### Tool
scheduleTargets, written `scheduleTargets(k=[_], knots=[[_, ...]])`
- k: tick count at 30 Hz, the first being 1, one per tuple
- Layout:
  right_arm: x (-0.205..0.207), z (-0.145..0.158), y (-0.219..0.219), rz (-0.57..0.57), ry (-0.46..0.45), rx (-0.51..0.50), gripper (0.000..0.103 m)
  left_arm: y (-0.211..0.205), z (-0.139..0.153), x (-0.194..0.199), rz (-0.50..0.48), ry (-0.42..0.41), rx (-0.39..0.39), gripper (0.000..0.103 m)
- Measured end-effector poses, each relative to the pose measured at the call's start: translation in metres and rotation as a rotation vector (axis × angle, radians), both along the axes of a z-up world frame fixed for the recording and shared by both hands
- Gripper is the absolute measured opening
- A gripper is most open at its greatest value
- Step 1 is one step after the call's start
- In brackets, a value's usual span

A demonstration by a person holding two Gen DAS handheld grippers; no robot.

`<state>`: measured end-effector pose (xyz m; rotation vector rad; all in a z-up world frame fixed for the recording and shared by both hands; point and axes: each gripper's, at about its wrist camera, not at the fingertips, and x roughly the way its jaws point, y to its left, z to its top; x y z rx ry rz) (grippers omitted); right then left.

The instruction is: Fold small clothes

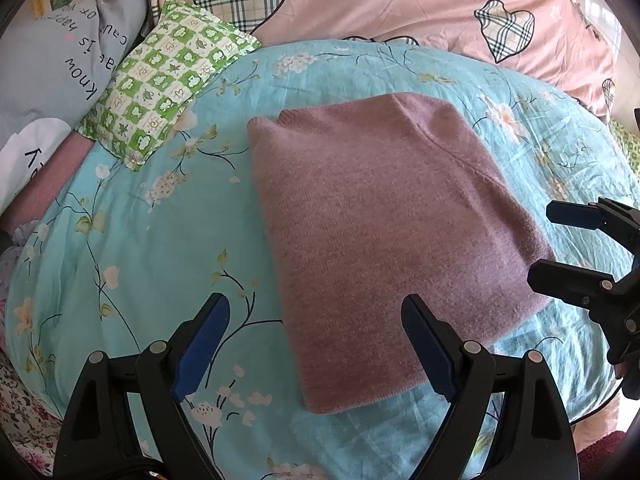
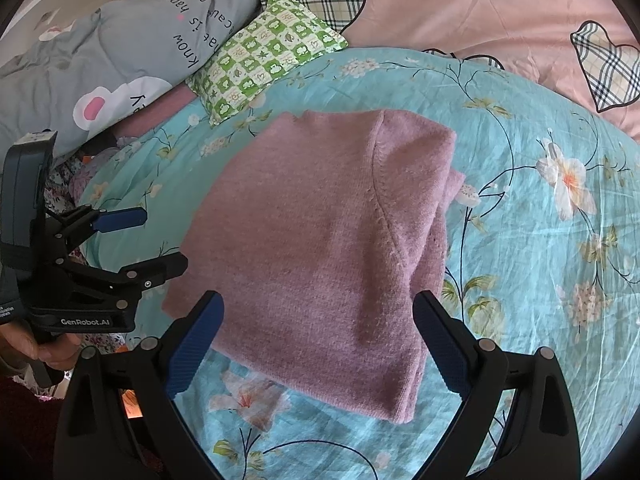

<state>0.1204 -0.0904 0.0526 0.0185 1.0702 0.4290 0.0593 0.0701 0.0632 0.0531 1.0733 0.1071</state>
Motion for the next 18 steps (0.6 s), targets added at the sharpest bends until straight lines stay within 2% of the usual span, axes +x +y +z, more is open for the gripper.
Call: scheduleTargets(k=[18], knots=[[-0.0011, 0.0013, 0.0009, 0.0, 0.001, -0.001, 0.095, -0.0006, 0.0006, 0.003, -0.007, 0.003, 0.003, 0.088]])
